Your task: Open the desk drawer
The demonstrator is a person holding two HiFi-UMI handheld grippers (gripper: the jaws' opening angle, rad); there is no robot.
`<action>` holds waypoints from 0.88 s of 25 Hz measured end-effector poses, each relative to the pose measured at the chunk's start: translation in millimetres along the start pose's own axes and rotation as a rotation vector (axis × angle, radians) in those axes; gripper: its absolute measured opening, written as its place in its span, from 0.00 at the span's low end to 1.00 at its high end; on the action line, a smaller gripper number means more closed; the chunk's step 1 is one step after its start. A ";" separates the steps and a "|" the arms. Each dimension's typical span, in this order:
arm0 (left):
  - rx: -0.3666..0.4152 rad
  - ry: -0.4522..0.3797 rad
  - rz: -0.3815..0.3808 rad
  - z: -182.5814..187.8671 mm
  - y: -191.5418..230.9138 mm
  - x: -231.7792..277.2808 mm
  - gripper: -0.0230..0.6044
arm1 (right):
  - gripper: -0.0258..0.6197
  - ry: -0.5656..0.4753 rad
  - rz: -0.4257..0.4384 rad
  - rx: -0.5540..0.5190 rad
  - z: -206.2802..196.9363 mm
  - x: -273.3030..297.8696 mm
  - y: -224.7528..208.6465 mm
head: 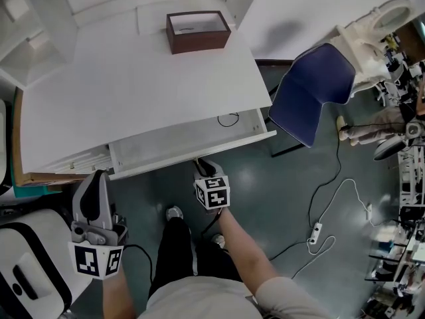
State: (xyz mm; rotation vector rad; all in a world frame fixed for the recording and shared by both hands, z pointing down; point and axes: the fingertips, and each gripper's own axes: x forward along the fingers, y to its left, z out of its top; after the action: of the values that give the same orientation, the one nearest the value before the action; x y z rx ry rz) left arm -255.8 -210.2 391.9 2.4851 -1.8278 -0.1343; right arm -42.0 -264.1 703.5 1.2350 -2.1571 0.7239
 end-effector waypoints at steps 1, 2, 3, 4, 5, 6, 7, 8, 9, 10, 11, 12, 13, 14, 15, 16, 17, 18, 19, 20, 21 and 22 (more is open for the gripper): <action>0.001 -0.001 0.002 0.3 -1.2 -1.7 0.04 | 0.16 0.000 0.001 -0.001 -2.1 -1.8 0.4; 0.001 -0.001 0.004 0.6 -2.6 -3.3 0.04 | 0.16 0.001 0.002 -0.002 -4.4 -3.7 0.8; 0.002 -0.002 0.005 1.1 -4.0 -4.7 0.04 | 0.16 0.002 0.003 -0.003 -6.7 -5.7 1.2; 0.003 -0.002 0.007 1.6 -5.4 -6.0 0.05 | 0.16 0.003 0.004 -0.003 -8.8 -7.8 1.6; 0.004 -0.003 0.008 2.3 -6.7 -6.9 0.04 | 0.16 0.004 0.005 -0.003 -10.6 -9.7 1.9; 0.005 -0.003 0.009 2.9 -8.0 -7.6 0.04 | 0.16 0.005 0.006 -0.003 -12.3 -11.5 2.1; 0.005 -0.004 0.010 3.4 -9.3 -8.1 0.04 | 0.16 0.005 0.007 -0.003 -13.8 -13.1 2.3; 0.006 -0.006 0.011 3.9 -10.6 -8.7 0.04 | 0.16 0.005 0.009 -0.003 -15.3 -14.6 2.5; 0.007 -0.006 0.012 4.4 -11.9 -9.5 0.04 | 0.16 0.006 0.011 -0.003 -16.6 -16.3 3.0; 0.007 -0.007 0.013 4.9 -13.3 -10.4 0.04 | 0.16 0.007 0.012 -0.003 -17.8 -18.1 3.6; 0.007 -0.007 0.013 5.4 -14.6 -11.5 0.04 | 0.16 0.008 0.014 -0.004 -19.1 -19.8 4.4; 0.008 -0.008 0.013 5.8 -15.9 -12.7 0.04 | 0.16 0.009 0.015 -0.005 -20.5 -21.5 5.1; 0.008 -0.008 0.013 6.0 -17.2 -13.7 0.04 | 0.16 0.010 0.017 -0.005 -22.0 -22.9 5.7; 0.009 -0.009 0.013 6.1 -18.6 -14.5 0.04 | 0.16 0.010 0.018 -0.005 -23.6 -24.2 6.1; 0.010 -0.009 0.013 6.3 -19.9 -15.1 0.04 | 0.16 0.010 0.019 -0.005 -25.1 -25.6 6.1; 0.011 -0.010 0.013 6.9 -21.3 -15.7 0.04 | 0.16 0.010 0.019 -0.004 -26.4 -26.9 6.0; 0.012 -0.011 0.013 7.8 -22.7 -16.3 0.04 | 0.16 0.010 0.018 -0.003 -27.5 -28.4 5.9; 0.013 -0.012 0.013 8.7 -23.8 -17.2 0.04 | 0.16 0.011 0.018 -0.002 -28.4 -29.9 6.0; 0.014 -0.013 0.014 9.4 -24.7 -18.3 0.04 | 0.16 0.011 0.018 -0.002 -29.5 -31.1 6.1; 0.015 -0.014 0.015 9.9 -25.4 -19.6 0.04 | 0.16 0.012 0.018 -0.002 -30.6 -32.2 6.4; 0.016 -0.015 0.016 10.2 -25.9 -20.8 0.04 | 0.16 0.012 0.019 -0.002 -31.6 -32.9 6.6; 0.016 -0.016 0.018 10.3 -26.3 -22.0 0.04 | 0.16 0.012 0.019 -0.002 -32.3 -33.4 6.8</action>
State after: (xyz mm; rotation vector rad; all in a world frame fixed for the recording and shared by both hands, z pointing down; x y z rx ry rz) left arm -238.4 -181.2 380.0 2.4846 -1.8640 -0.1393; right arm -27.5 -219.5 702.3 1.2081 -2.1620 0.7351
